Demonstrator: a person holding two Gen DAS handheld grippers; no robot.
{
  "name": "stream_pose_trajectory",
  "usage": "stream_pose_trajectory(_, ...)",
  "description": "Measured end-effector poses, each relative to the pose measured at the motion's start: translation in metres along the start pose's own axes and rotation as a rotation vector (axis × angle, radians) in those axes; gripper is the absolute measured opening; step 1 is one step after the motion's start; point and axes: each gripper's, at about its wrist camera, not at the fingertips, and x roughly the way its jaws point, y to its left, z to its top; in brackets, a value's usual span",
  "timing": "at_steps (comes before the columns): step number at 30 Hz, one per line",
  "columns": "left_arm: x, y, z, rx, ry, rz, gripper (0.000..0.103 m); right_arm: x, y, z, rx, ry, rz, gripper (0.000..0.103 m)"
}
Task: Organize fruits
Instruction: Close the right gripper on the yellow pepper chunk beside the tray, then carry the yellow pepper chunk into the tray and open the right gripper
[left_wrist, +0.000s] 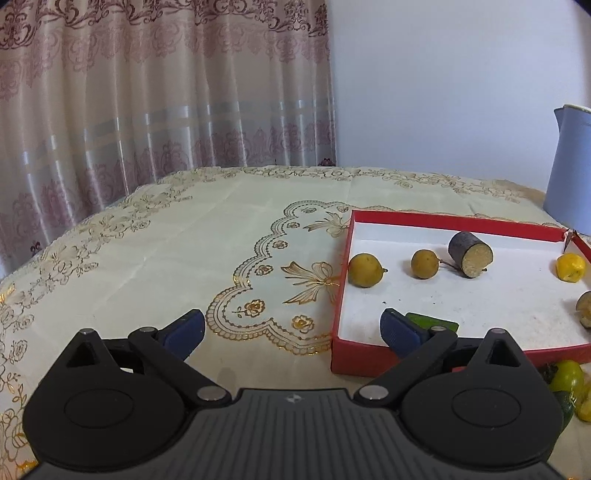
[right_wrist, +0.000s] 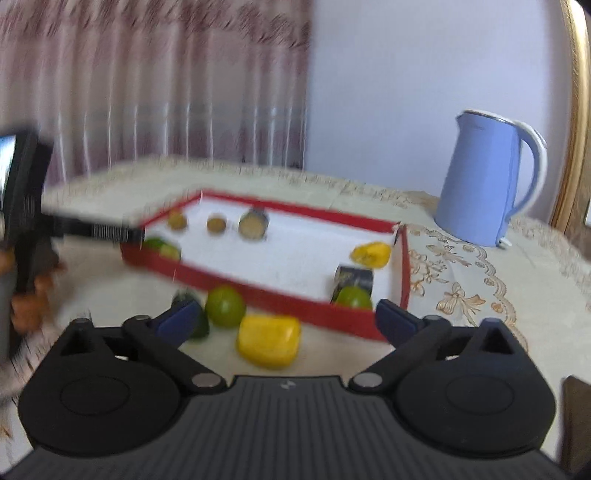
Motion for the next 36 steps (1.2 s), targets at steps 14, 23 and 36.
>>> stream_pose_trajectory(14,-0.002,0.004,-0.001,-0.019,-0.012,-0.005,0.102,0.032,0.013,-0.009,-0.002,0.077,-0.02,0.045)
stream_pose_trajectory(23,-0.004,0.0,0.0,-0.012,-0.024,-0.006,0.102,0.015,-0.01,0.03,0.024,-0.048,-0.046,0.045)
stream_pose_trajectory(36,-0.004,-0.002,-0.002,-0.001,-0.025,0.006,0.102,0.146,-0.063,0.077,0.169,0.102,-0.088,0.07)
